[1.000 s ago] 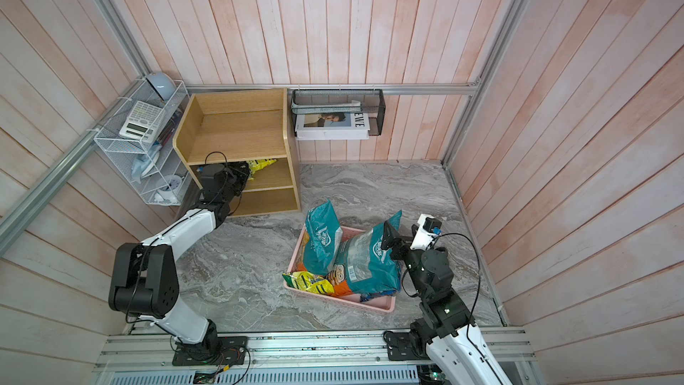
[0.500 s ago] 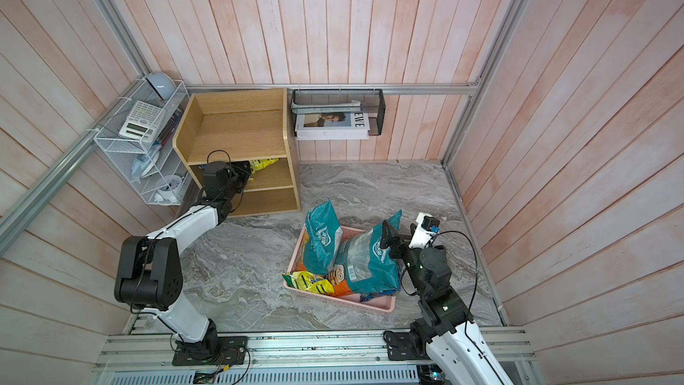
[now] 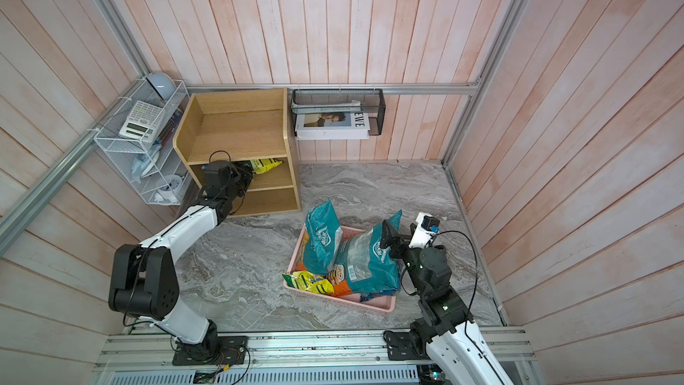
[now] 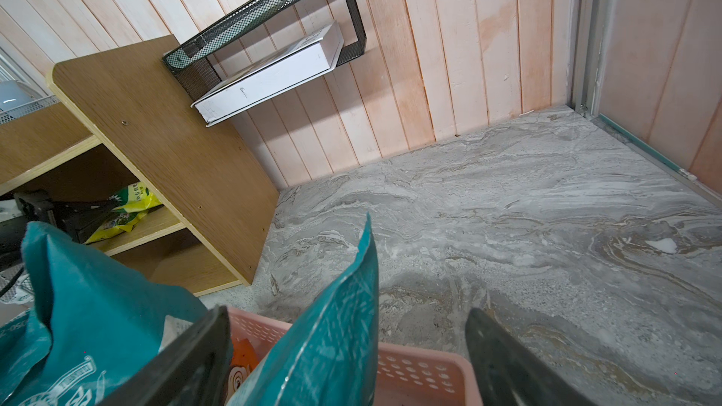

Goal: Take down the fertilizer bag from the shelf
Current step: Pick up the fertilizer bag from the shelf, then place the fertilizer bag in the storage box.

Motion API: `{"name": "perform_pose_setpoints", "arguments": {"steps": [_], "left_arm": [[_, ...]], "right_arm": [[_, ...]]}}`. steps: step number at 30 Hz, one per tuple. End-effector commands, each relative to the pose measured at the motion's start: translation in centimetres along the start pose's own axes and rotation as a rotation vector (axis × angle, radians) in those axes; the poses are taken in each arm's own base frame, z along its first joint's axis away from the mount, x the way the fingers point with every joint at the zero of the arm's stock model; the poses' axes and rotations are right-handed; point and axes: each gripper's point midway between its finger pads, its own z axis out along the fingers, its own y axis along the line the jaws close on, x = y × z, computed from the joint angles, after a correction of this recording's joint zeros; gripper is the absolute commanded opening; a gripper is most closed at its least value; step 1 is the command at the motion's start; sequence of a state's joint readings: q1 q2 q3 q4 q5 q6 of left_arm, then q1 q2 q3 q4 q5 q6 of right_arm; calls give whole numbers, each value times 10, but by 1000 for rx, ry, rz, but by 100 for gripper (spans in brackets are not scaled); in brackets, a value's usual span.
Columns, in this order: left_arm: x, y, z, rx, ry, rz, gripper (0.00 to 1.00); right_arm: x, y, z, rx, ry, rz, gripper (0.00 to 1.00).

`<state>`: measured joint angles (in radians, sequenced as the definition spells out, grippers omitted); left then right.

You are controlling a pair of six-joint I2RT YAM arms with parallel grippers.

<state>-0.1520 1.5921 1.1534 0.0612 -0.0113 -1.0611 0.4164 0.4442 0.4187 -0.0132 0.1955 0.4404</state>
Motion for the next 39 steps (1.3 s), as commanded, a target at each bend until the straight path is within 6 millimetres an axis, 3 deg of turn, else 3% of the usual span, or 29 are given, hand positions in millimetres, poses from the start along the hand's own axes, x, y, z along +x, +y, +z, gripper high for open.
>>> {"name": "perform_pose_setpoints", "arguments": {"steps": [1, 9, 13, 18, 26, 33, 39], "left_arm": [[-20, -76, -58, 106, -135, 190, 0], [-8, -102, -124, 78, -183, 239, 0], [0, -114, -167, 57, -240, 294, 0], [14, -116, -212, 9, -245, 319, 0], [71, -132, -269, 57, -170, 443, 0], [102, -133, -309, 155, -90, 491, 0], [148, -154, -356, 276, -31, 587, 0]], "right_arm": [[5, 0, 2, -8, 8, -18, 98], [5, 0, 1, -12, 8, -14, 98], [6, 0, 0, -14, 15, -9, 98], [9, 0, -4, -15, 23, 2, 98], [8, -4, -16, -9, 21, 22, 98], [9, -7, -19, 2, 25, 32, 98], [12, -10, -17, 27, 42, 24, 98]]}}
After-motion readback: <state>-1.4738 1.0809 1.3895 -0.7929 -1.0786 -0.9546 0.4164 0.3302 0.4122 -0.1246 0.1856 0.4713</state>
